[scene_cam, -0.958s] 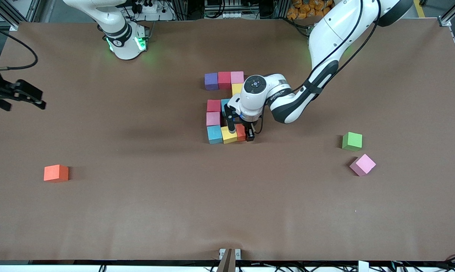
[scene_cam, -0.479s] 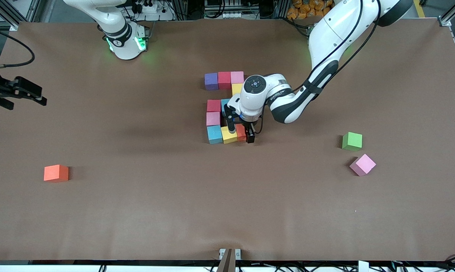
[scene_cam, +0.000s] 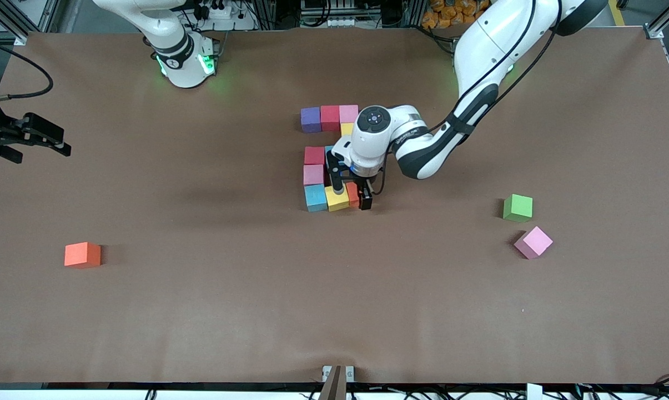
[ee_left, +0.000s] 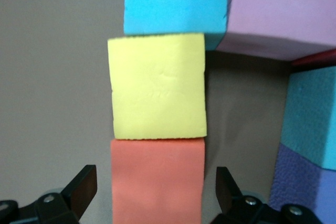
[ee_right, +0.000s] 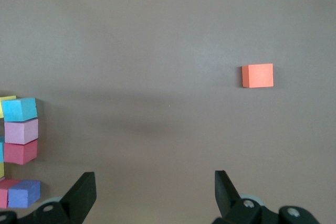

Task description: Form number 2 with 11 blocks

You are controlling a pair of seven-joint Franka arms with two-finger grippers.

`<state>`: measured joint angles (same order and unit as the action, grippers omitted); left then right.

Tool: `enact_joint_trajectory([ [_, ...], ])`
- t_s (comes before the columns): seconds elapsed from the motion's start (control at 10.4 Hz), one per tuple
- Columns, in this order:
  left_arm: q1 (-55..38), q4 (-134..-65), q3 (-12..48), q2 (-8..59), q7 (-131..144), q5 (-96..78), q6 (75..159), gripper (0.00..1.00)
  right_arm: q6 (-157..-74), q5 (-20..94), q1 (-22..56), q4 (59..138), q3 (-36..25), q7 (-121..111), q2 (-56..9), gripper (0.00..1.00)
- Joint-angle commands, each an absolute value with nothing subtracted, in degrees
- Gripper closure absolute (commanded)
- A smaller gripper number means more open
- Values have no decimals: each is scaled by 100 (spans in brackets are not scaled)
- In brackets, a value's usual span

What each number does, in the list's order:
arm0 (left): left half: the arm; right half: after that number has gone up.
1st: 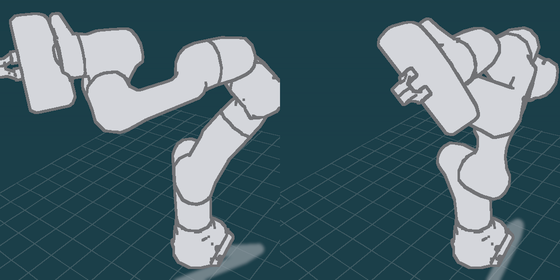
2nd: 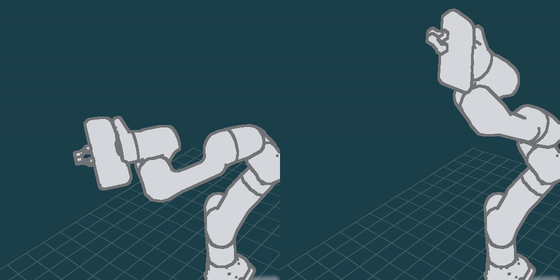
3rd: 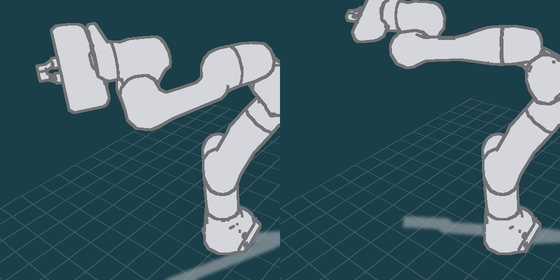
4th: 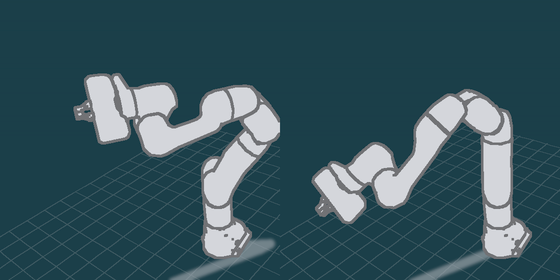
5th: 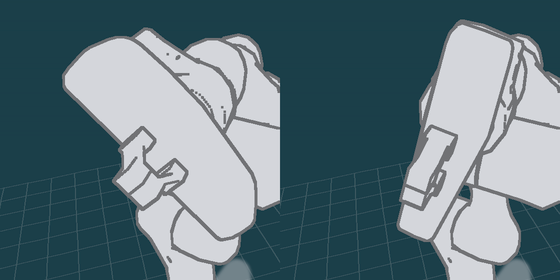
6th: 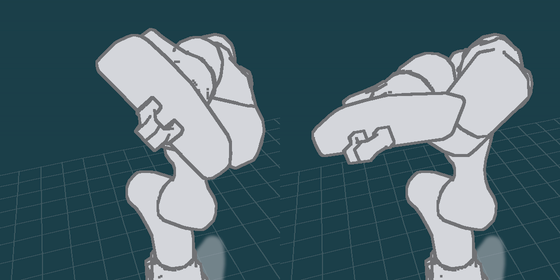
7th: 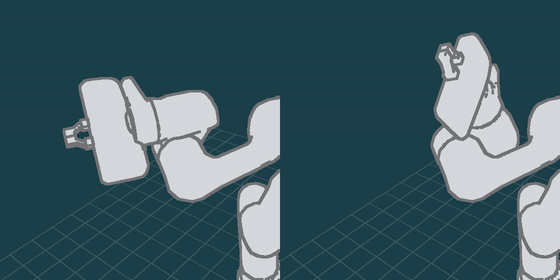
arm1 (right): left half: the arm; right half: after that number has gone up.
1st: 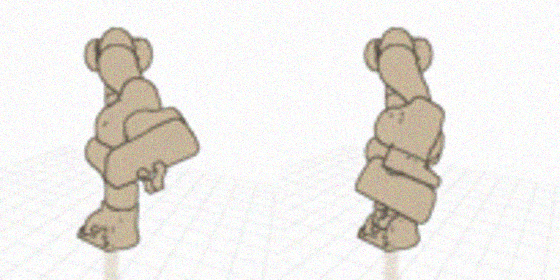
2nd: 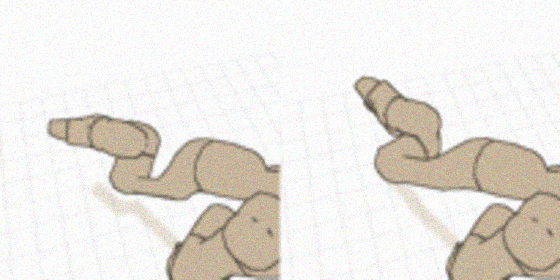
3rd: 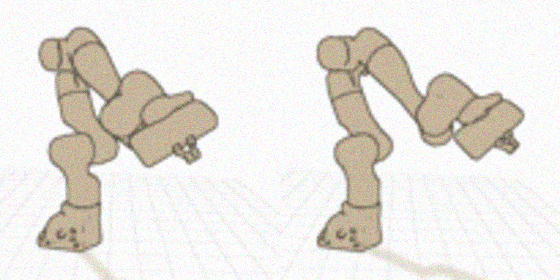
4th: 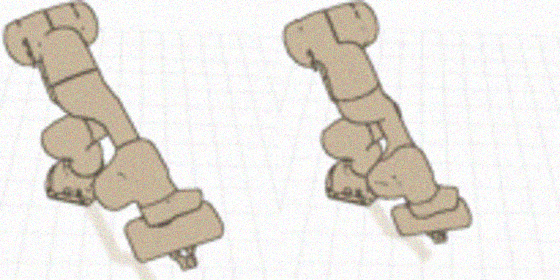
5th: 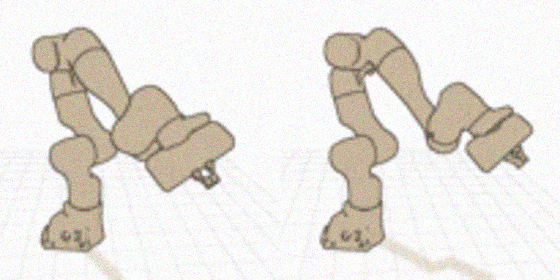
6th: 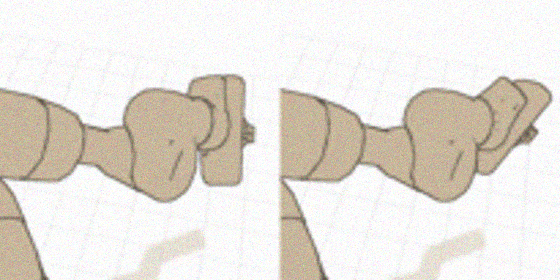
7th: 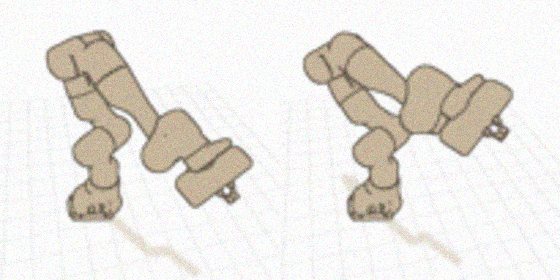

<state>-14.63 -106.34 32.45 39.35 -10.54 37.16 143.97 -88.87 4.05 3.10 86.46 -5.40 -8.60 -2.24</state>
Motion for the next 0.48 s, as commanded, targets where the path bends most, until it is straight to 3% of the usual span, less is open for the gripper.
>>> enact_joint_trajectory([
  [0.0,-1336,-10740,3462,3788,-958,3841,14396,0,-8869,466,299,8596,-545,-949,-246,0],
  [0.38,-619,-10810,4111,3709,-958,3823,14353,0,-8851,440,255,8719,-545,-958,-202,0],
])
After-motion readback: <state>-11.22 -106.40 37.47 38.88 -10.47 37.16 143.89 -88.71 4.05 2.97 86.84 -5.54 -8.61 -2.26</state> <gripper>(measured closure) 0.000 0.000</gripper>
